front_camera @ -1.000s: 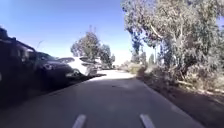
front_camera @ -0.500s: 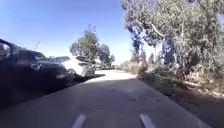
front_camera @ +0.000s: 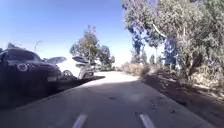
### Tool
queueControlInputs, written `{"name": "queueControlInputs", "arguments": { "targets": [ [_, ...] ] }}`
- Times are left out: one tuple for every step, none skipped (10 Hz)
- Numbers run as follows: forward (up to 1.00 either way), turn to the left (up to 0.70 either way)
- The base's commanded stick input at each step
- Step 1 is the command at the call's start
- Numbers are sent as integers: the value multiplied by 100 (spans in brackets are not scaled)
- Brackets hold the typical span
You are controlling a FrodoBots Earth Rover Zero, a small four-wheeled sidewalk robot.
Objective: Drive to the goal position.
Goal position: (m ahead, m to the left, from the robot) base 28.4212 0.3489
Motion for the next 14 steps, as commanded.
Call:
{"name": "queueControlInputs", "arguments": {
  "targets": [
    [100, 0],
    [100, 0],
    [100, 0],
    [100, 0],
    [100, 0],
    [100, 0],
    [100, 0],
    [100, 0],
    [100, 0],
    [100, 0],
    [100, 0],
    [100, 0],
    [100, 0],
    [100, 0]
  ]
}}
